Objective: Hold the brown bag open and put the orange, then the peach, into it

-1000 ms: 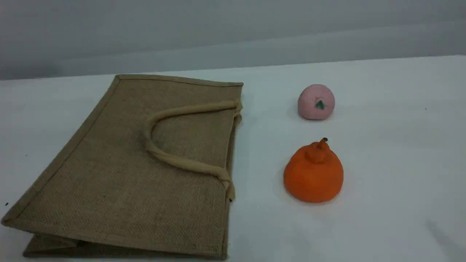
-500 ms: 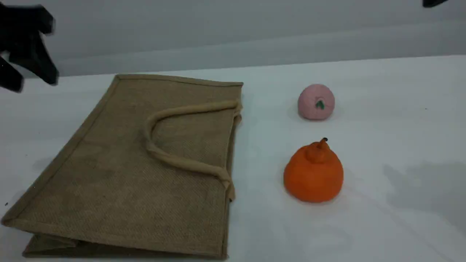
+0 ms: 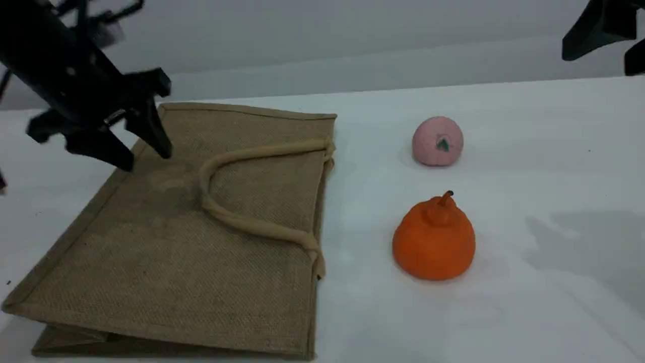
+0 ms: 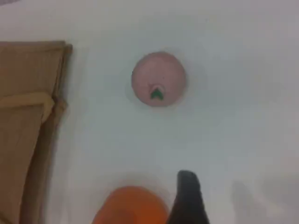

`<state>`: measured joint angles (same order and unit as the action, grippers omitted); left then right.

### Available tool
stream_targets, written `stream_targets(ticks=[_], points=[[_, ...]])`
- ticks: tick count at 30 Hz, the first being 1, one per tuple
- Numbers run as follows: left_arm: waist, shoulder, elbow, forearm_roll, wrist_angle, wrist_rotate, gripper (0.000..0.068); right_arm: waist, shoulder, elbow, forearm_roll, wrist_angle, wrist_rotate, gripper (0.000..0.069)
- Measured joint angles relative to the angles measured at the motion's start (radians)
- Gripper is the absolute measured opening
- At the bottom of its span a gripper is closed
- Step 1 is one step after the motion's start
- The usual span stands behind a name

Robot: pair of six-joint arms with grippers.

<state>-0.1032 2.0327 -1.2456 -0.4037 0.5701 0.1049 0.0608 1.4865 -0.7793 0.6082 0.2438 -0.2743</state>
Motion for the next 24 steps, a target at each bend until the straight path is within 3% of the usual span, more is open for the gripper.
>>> stream_targets(ticks=[12, 16, 24], points=[[-0.002, 0.111, -0.084, 0.000, 0.042, 0.003, 0.0409, 0.000, 0.002, 0.000, -0.001, -0.006, 0.000, 0.0470], [-0.014, 0.111, -0.084, -0.031, 0.053, 0.045, 0.0409, 0.000, 0.002, 0.000, -0.001, -0.006, 0.000, 0.0470], [-0.072, 0.119, -0.088, -0.046, -0.054, 0.099, 0.0409, 0.000, 0.002, 0.000, -0.001, -0.006, -0.001, 0.0470]])
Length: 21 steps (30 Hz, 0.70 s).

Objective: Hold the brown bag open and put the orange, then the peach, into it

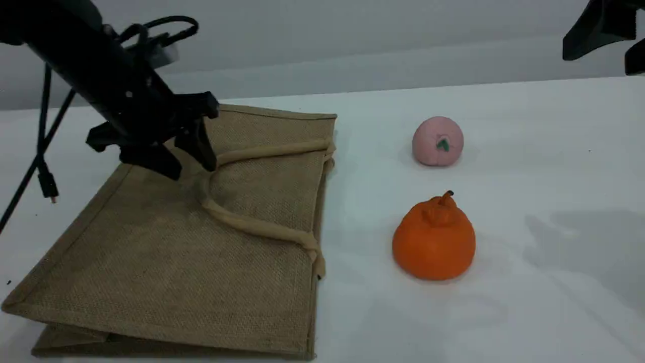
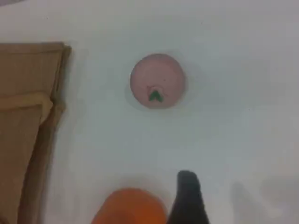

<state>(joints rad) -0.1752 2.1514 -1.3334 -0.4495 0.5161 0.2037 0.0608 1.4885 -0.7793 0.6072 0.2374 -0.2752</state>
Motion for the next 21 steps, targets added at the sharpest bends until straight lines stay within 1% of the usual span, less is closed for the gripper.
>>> stream_targets(ticks=[3, 5, 13, 17, 21], points=[[0.000, 0.034, -0.025, 0.001, -0.006, 0.000, 0.0403, 0.000, 0.000, 0.000, 0.000, -0.001, 0.000, 0.0470], [0.000, 0.058, -0.043, 0.001, 0.014, 0.000, 0.0391, 0.000, 0.000, 0.000, 0.000, 0.000, 0.000, 0.0470], [0.000, 0.123, -0.088, 0.001, 0.024, -0.002, 0.0342, 0.000, 0.000, 0.000, 0.000, 0.000, 0.000, 0.0470], [0.000, 0.123, -0.088, 0.001, 0.032, -0.002, 0.0292, 0.000, 0.000, 0.000, 0.000, 0.000, 0.000, 0.0470], [0.000, 0.123, -0.088, 0.004, 0.061, -0.003, 0.0221, 0.000, 0.000, 0.000, 0.000, 0.000, 0.000, 0.0470]])
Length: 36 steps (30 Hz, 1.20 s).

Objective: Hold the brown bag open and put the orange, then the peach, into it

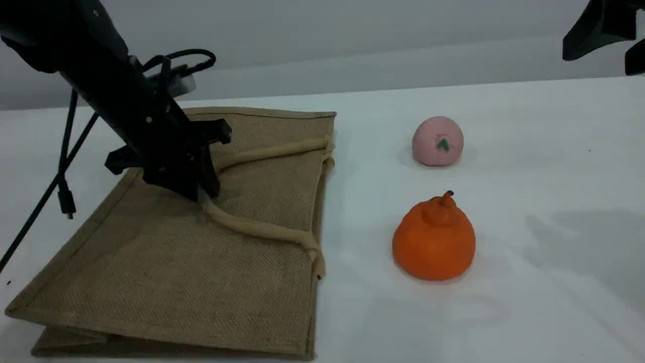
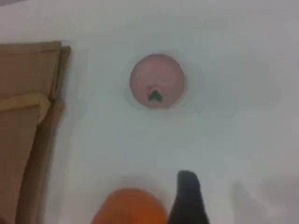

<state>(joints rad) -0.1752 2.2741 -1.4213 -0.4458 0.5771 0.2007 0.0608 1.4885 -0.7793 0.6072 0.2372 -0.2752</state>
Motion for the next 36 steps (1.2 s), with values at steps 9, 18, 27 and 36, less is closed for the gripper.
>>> stream_targets(ticks=[9, 18, 27, 36], points=[[0.000, -0.003, 0.000, 0.001, -0.009, -0.009, 0.0098, 0.000, 0.000, 0.000, 0.000, 0.001, 0.000, 0.0470], [0.001, -0.084, -0.139, 0.012, 0.190, 0.140, 0.0094, 0.000, 0.000, 0.000, -0.002, 0.031, -0.009, 0.0468], [0.001, -0.124, -0.383, 0.018, 0.599, 0.296, 0.0092, 0.000, 0.000, 0.000, -0.002, 0.051, -0.024, 0.0418], [0.001, -0.235, -0.439, 0.011, 0.647, 0.341, 0.0092, 0.000, 0.000, 0.000, -0.001, 0.061, -0.024, 0.0393]])
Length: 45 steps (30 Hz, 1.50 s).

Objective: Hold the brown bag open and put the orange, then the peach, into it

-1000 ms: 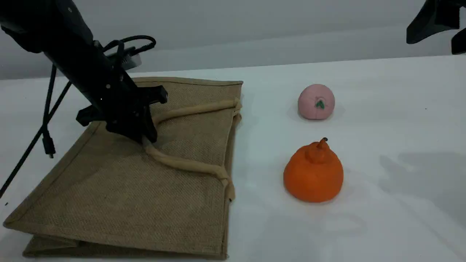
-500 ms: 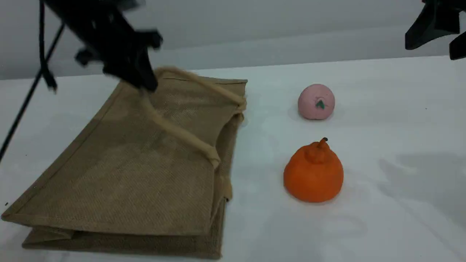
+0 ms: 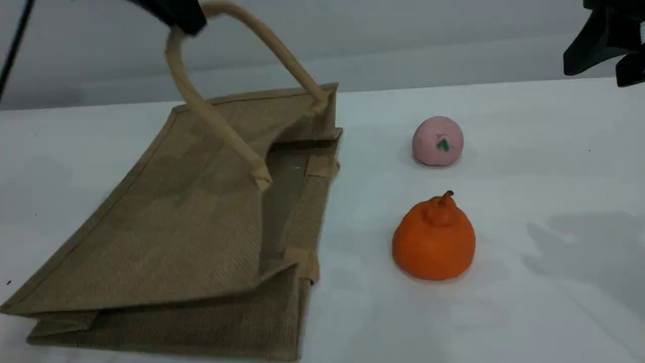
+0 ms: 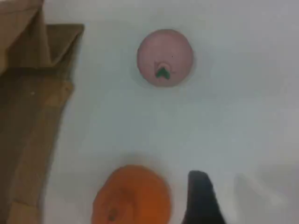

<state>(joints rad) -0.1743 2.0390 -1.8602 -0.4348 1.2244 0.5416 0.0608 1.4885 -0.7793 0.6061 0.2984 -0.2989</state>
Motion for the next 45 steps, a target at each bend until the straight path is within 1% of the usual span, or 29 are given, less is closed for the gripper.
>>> stream_targets(ticks=[6, 14, 15, 17, 23, 25, 27, 31, 35, 40, 43, 45], points=[[0.001, -0.097, 0.002, -0.031, 0.002, 0.074, 0.0092, 0.000, 0.000, 0.000, 0.001, -0.012, 0.001, 0.0393], [0.002, -0.169, 0.002, -0.222, 0.001, 0.281, 0.0092, 0.000, 0.000, 0.000, 0.001, -0.019, -0.029, 0.0393], [0.002, -0.170, 0.002, -0.243, 0.001, 0.300, 0.0092, 0.000, 0.000, 0.000, 0.001, -0.022, -0.029, 0.0393], [0.002, -0.170, 0.002, -0.258, -0.002, 0.322, 0.0092, 0.000, 0.000, 0.000, 0.001, -0.031, -0.031, 0.0393], [0.002, -0.168, 0.002, -0.243, -0.002, 0.320, 0.0092, 0.000, 0.000, 0.000, -0.002, -0.049, -0.047, 0.0393], [0.002, -0.169, 0.002, -0.223, -0.002, 0.312, 0.0092, 0.000, 0.000, 0.000, -0.002, -0.049, -0.047, 0.0393], [0.002, -0.179, 0.003, -0.213, -0.002, 0.312, 0.0092, 0.000, 0.000, 0.000, -0.002, -0.033, -0.057, 0.0393], [0.002, -0.224, 0.003, -0.220, -0.003, 0.312, 0.0092, 0.005, 0.000, 0.000, 0.009, 0.020, -0.085, 0.0393], [0.002, -0.277, 0.003, -0.220, -0.003, 0.312, 0.0092, 0.049, 0.000, 0.000, 0.052, 0.012, -0.128, 0.0393], [0.002, -0.289, 0.003, -0.219, -0.002, 0.302, 0.0092, 0.125, 0.037, 0.000, 0.111, -0.060, -0.173, 0.0393], [0.002, -0.288, 0.003, -0.195, -0.002, 0.301, 0.0092, 0.159, 0.093, 0.000, 0.114, -0.080, -0.180, 0.0393], [0.002, -0.288, 0.003, -0.167, -0.002, 0.294, 0.0092, 0.162, 0.136, 0.000, 0.123, -0.079, -0.180, 0.0393]])
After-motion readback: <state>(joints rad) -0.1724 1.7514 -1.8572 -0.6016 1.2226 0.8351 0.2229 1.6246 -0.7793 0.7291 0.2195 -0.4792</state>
